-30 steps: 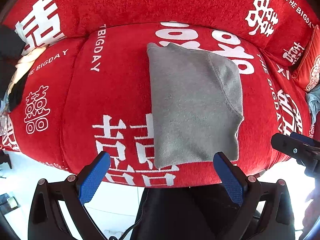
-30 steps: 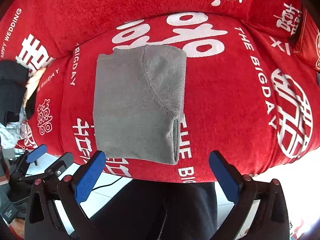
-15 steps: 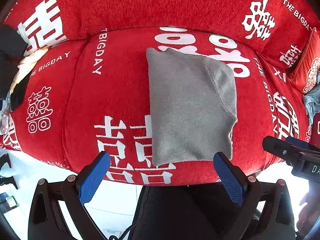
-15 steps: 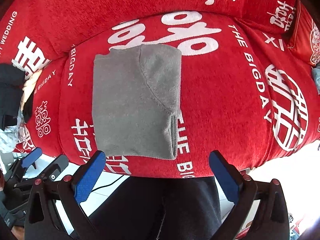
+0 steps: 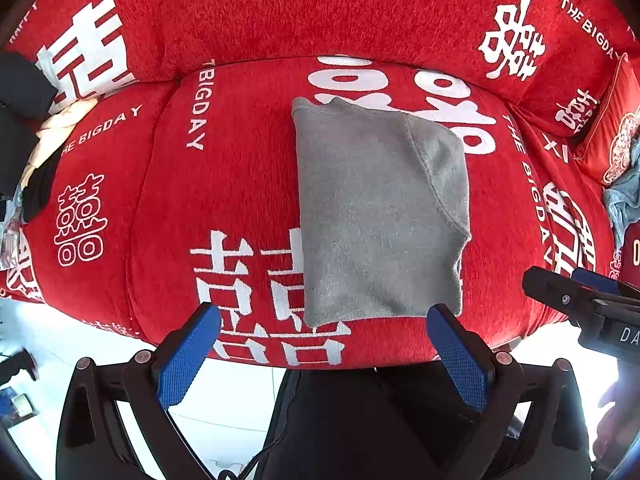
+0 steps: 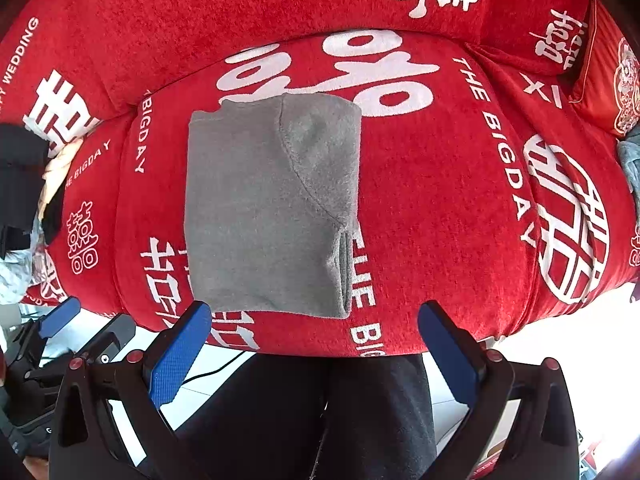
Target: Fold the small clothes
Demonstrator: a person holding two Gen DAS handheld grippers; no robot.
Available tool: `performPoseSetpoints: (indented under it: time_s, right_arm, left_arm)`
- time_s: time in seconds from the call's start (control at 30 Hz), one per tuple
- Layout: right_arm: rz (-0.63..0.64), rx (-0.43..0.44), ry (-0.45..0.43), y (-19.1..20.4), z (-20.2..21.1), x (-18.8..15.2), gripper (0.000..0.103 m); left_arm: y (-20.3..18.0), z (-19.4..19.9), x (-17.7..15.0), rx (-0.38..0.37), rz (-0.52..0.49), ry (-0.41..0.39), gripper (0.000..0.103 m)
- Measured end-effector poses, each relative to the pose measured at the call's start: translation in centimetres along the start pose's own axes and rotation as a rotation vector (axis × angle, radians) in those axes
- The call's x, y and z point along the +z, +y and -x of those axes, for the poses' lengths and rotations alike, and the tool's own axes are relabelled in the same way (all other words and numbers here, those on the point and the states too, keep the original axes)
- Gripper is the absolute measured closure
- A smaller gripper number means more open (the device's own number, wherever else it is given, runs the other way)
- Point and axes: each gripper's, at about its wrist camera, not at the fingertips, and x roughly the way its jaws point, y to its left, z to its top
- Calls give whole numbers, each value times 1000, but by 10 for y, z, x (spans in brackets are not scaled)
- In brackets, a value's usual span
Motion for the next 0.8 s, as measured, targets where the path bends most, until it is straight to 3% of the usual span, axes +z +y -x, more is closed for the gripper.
performPoseSetpoints:
  time_s: [0.8]
  right_arm:
    - [0, -19, -8, 3, 1, -1, 0]
  left_arm:
    - [1, -1, -1, 5, -12, 6, 0]
